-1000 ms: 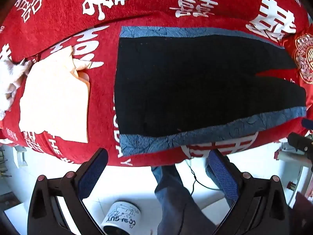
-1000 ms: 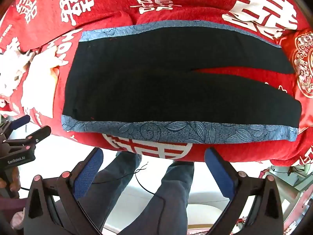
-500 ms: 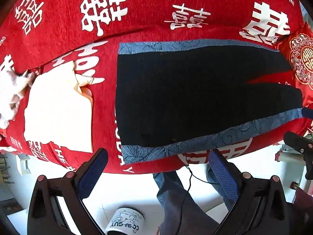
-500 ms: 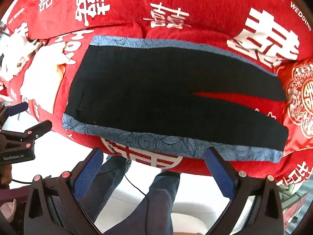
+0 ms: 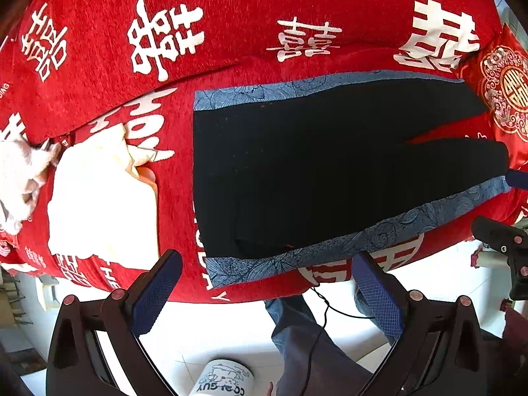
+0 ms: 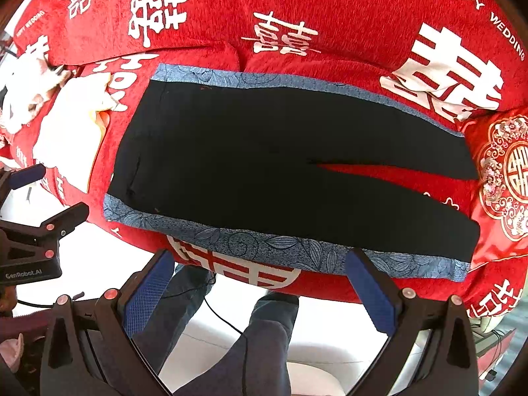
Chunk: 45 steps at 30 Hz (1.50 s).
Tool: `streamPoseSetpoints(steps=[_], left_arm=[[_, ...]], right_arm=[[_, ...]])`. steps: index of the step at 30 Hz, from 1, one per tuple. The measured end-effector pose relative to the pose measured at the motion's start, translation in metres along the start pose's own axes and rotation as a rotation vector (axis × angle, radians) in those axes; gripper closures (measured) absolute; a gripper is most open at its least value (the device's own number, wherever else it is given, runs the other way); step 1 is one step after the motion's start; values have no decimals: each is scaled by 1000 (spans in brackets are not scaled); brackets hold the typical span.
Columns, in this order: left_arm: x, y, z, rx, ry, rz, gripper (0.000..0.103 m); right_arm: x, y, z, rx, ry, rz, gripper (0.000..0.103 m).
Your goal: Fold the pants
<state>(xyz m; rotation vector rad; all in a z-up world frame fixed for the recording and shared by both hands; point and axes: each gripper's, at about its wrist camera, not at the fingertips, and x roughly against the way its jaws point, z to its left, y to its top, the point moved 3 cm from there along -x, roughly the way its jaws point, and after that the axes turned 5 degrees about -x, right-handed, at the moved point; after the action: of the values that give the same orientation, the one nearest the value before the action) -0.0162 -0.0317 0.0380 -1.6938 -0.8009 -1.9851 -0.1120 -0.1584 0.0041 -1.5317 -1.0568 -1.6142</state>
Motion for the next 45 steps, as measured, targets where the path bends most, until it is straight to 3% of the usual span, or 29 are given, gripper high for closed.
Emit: streamPoseSetpoints(steps=[16,45], left_arm=[[6,3,-5,-3,44,-11,0],[7,13,-3,-5,57,-25,0]], right_arm=[[-3,1,-2,1,6,21,0],[1,9,-5,1,-2,17,0]])
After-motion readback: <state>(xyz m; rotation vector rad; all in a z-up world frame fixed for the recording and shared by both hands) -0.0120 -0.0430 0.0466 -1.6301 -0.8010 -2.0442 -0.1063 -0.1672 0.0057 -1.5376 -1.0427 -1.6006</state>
